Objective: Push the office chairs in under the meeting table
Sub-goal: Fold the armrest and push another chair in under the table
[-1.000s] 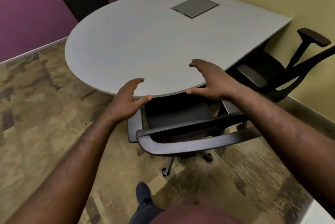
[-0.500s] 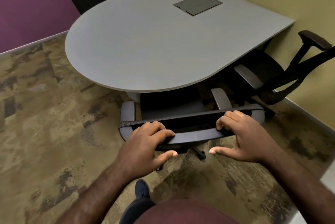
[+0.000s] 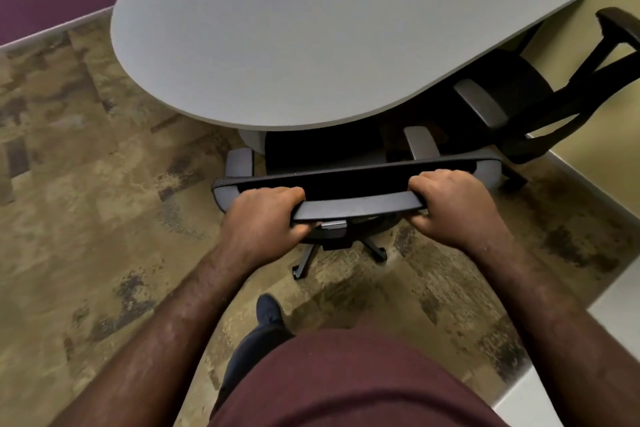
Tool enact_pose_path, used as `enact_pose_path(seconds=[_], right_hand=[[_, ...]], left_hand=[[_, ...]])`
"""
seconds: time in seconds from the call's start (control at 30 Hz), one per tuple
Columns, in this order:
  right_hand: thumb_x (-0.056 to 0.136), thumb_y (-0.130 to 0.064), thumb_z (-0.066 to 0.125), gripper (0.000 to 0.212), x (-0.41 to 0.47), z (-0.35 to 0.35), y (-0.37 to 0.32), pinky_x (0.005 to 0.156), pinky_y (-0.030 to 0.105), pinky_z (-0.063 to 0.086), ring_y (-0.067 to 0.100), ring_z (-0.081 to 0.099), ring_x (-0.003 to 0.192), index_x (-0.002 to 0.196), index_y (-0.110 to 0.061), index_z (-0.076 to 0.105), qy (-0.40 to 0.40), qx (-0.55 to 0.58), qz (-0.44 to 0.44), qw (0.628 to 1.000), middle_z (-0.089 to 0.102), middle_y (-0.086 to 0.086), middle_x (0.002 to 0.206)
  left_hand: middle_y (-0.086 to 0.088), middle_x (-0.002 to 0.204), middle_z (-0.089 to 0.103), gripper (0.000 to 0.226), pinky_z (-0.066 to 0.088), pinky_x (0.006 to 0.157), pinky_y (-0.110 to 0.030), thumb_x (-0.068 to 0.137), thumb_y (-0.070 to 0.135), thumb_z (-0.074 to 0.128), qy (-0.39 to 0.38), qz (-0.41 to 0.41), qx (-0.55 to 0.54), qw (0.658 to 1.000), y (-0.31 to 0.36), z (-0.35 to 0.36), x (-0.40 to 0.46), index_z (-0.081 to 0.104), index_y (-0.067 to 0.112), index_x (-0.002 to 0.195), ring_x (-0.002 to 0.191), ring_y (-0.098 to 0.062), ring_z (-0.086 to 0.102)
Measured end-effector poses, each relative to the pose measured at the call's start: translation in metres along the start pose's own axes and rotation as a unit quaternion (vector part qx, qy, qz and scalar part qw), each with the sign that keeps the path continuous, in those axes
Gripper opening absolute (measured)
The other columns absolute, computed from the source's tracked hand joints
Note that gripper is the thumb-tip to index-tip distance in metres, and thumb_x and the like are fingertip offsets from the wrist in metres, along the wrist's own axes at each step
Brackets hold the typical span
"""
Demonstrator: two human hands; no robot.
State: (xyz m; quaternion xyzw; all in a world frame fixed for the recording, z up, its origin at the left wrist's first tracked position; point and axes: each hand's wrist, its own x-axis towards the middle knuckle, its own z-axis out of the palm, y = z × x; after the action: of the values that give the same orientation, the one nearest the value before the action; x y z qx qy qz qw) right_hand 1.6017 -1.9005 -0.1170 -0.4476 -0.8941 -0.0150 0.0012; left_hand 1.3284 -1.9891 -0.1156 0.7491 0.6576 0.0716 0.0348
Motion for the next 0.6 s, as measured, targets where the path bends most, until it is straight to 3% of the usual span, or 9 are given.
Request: enact_pose_path(seconds=[0.1, 0.23, 0.33, 0.43, 0.6], right_hand=[[0.064, -0.029, 0.077, 0.027, 0.003, 0.001, 0.007, 0.057, 0.030, 0.036, 0.024, 0.059, 0.064, 0.068, -0.023, 0.050, -0.006, -0.022, 0.032, 0.999, 0.057, -0.002, 0.064], [0.059, -0.026, 0.080, 0.025, 0.009, 0.006, 0.007, 0.054, 0.027, 0.030, 0.026, 0.056, 0.054, 0.062, -0.021, 0.057, 0.030, -0.033, 0.045, 0.998, 0.054, -0.001, 0.056], [0.056, -0.025, 0.083, 0.028, 0.016, 0.009, 0.006, 0.053, 0.026, 0.027, 0.024, 0.051, 0.048, 0.059, -0.020, 0.056, 0.055, -0.033, 0.037, 0.997, 0.052, -0.001, 0.052], [0.057, -0.027, 0.083, 0.027, 0.026, 0.012, 0.006, 0.052, 0.026, 0.027, 0.023, 0.050, 0.048, 0.060, -0.021, 0.057, 0.066, -0.040, 0.037, 0.996, 0.051, -0.002, 0.052], [0.057, -0.031, 0.079, 0.022, 0.056, 0.015, 0.011, 0.052, 0.026, 0.028, 0.022, 0.053, 0.051, 0.063, -0.022, 0.059, 0.078, -0.066, 0.042, 0.994, 0.051, -0.004, 0.054]], left_hand=[[0.012, 0.063, 0.046, 0.018, 0.033, 0.049, -0.027, 0.074, 0.045, 0.063, 0.002, -0.028, 0.038, 0.999, 0.002, 0.002, 0.004, 0.054, 0.029, 0.074, 0.063, -0.018, 0.058], [0.012, 0.057, 0.037, 0.017, 0.027, 0.047, -0.023, 0.065, 0.038, 0.069, 0.025, -0.027, 0.084, 0.996, -0.001, 0.007, 0.010, 0.058, 0.027, 0.068, 0.053, -0.019, 0.055], [0.013, 0.055, 0.035, 0.018, 0.025, 0.047, -0.022, 0.061, 0.036, 0.074, 0.044, -0.020, 0.095, 0.994, -0.011, 0.009, 0.017, 0.061, 0.025, 0.066, 0.046, -0.017, 0.045], [0.013, 0.053, 0.035, 0.019, 0.022, 0.047, -0.021, 0.061, 0.035, 0.076, 0.057, -0.014, 0.102, 0.993, -0.021, 0.010, 0.026, 0.060, 0.025, 0.064, 0.047, -0.013, 0.034], [0.013, 0.055, 0.036, 0.018, 0.027, 0.051, -0.023, 0.064, 0.038, 0.072, 0.057, -0.015, 0.105, 0.993, -0.039, 0.013, 0.056, 0.058, 0.027, 0.066, 0.051, -0.014, 0.038]])
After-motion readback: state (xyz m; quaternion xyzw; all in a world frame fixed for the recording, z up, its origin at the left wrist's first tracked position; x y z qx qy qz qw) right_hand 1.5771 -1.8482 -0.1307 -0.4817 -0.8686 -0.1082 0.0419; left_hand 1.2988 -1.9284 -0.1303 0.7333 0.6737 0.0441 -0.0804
